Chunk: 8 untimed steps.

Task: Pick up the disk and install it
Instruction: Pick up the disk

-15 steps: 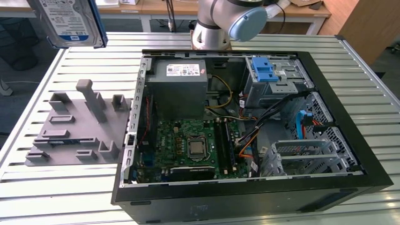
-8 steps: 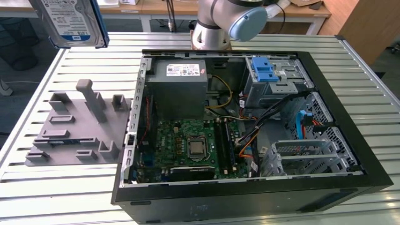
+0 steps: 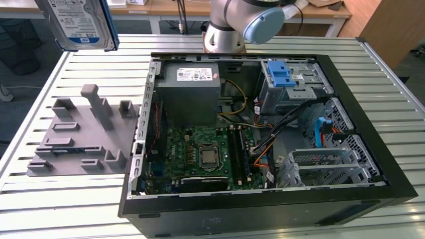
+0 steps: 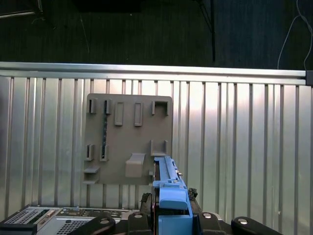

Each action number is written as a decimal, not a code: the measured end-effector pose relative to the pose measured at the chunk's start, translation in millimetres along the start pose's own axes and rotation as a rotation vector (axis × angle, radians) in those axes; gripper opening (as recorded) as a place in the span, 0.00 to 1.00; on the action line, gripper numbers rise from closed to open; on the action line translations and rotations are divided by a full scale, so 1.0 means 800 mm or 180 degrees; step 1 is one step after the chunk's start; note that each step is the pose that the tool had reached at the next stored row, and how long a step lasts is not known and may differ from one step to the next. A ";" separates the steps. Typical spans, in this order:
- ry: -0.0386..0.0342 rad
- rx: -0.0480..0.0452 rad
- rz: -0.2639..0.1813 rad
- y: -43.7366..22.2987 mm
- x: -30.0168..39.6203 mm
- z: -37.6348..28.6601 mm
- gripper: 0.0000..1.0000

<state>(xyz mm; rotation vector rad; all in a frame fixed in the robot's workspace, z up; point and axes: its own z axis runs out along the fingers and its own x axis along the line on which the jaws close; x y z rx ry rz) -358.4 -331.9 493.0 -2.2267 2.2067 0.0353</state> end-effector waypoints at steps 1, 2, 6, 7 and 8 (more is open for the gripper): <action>0.0000 0.0000 0.0000 -0.0009 0.0000 0.0000 0.36; 0.0000 0.0000 0.0000 -0.0019 0.0000 -0.0001 0.36; 0.0000 0.0000 0.0000 -0.0059 0.0001 -0.0001 0.36; 0.0000 0.0000 0.0000 -0.0069 0.0001 -0.0001 0.36; 0.0000 0.0000 0.0000 -0.0078 0.0001 -0.0001 0.36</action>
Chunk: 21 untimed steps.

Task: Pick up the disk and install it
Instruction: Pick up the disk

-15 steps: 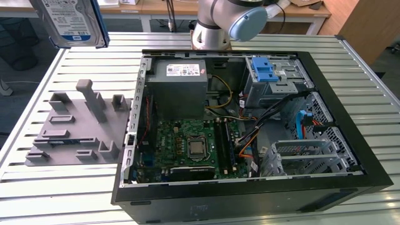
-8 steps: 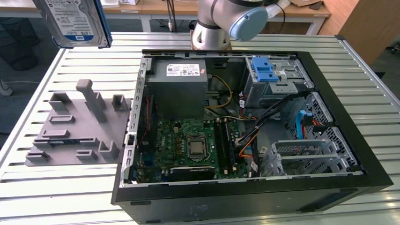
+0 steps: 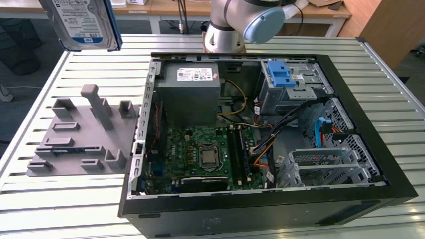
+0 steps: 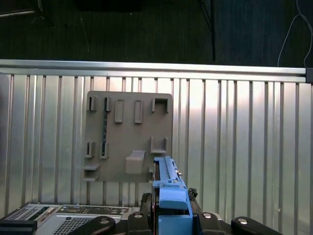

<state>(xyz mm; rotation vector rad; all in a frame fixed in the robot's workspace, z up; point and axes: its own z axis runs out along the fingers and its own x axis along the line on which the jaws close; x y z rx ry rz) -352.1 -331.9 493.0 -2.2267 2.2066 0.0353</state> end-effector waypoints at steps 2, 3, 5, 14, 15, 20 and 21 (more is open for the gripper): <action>0.0000 0.0000 0.0000 -0.0019 0.0000 0.0000 0.36; 0.0000 0.0000 0.0000 -0.0028 0.0000 -0.0001 0.36; 0.0000 0.0000 0.0000 -0.0047 0.0001 -0.0001 0.36; 0.0000 0.0000 0.0000 -0.0134 0.0001 -0.0001 0.36; 0.0000 0.0000 0.0000 -0.0144 0.0001 -0.0002 0.36; 0.0000 0.0000 0.0000 -0.0194 0.0002 -0.0002 0.36; 0.0000 0.0000 0.0000 -0.0205 0.0002 -0.0003 0.36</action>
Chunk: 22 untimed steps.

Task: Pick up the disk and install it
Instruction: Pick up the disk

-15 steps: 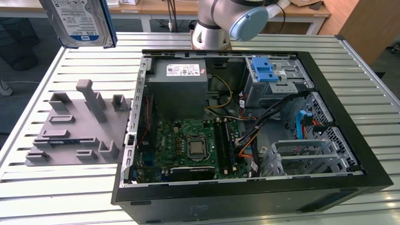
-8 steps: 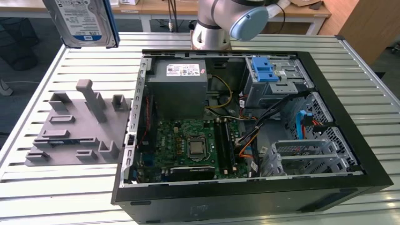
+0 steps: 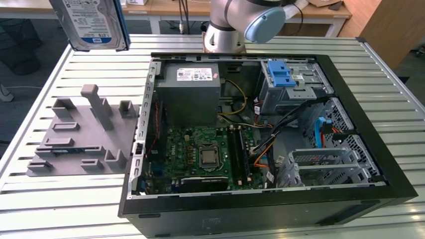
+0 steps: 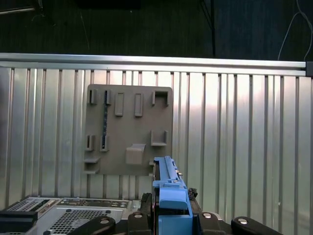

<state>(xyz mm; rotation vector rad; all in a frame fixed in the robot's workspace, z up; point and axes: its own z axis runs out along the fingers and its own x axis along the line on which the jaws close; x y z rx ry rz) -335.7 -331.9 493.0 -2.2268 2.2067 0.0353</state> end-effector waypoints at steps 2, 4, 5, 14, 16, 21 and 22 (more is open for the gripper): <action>0.0000 0.0000 0.0000 -0.0022 0.0000 0.0000 0.36; 0.0000 0.0000 0.0000 -0.0044 0.0000 0.0000 0.36; 0.0000 0.0000 0.0000 -0.0055 0.0001 -0.0001 0.36; 0.0000 0.0000 0.0000 -0.0164 0.0001 -0.0001 0.36; 0.0000 0.0000 0.0000 -0.0195 0.0002 -0.0002 0.36; 0.0000 0.0000 0.0000 -0.0273 0.0003 -0.0003 0.36; 0.0000 0.0000 0.0000 -0.0279 0.0002 -0.0003 0.36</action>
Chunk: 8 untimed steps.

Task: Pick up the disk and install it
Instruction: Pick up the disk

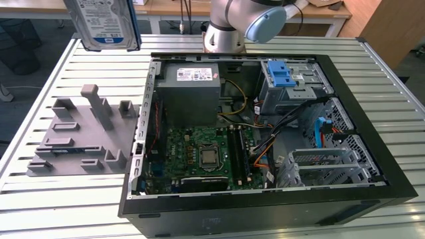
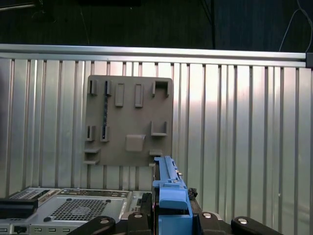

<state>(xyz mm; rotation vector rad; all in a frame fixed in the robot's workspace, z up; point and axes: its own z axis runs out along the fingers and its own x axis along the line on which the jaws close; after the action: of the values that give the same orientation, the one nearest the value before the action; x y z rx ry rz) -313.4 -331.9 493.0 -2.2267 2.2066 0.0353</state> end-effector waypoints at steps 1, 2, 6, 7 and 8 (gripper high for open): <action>0.0000 0.0000 0.0000 -0.0002 0.0000 0.0000 0.36; 0.0000 0.0000 0.0000 -0.0002 0.0000 0.0000 0.36; 0.0000 0.0000 0.0000 -0.0004 0.0000 0.0000 0.36; 0.0000 0.0000 0.0000 -0.0008 0.0000 0.0000 0.36; 0.0000 0.0000 0.0000 -0.0011 0.0000 0.0000 0.36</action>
<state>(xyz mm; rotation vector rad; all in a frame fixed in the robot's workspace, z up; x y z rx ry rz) -312.5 -331.9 493.0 -2.2268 2.2067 0.0353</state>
